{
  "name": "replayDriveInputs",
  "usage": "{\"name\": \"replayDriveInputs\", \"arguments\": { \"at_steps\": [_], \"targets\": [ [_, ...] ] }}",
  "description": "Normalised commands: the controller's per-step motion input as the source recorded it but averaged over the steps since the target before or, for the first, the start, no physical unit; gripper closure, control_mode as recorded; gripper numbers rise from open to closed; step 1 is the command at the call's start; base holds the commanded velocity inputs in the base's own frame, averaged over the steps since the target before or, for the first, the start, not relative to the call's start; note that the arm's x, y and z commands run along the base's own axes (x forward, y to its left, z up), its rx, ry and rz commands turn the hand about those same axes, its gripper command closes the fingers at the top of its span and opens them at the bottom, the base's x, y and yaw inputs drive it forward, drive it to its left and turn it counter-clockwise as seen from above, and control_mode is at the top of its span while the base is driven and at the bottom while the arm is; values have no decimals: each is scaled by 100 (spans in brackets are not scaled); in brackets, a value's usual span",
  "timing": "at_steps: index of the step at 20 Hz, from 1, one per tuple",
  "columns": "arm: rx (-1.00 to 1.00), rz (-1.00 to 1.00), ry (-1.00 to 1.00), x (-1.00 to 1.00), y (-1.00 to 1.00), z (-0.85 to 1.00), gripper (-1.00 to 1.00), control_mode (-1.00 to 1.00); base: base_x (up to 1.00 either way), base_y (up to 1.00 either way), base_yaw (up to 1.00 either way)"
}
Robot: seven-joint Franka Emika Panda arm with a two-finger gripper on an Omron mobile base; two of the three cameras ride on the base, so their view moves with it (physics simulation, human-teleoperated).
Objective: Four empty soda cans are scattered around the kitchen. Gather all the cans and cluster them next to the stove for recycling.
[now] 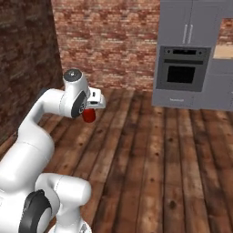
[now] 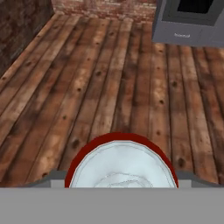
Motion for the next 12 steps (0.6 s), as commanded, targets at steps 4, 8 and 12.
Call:
{"name": "replayDriveInputs", "arguments": {
  "at_steps": [4,8,12],
  "targets": [
    [0,0,0,0,0,0,100,100,100,-49,18],
    [0,0,0,0,0,0,100,100,100,-55,14],
    [0,0,0,0,0,0,100,100,100,-69,10]
  ]
}}
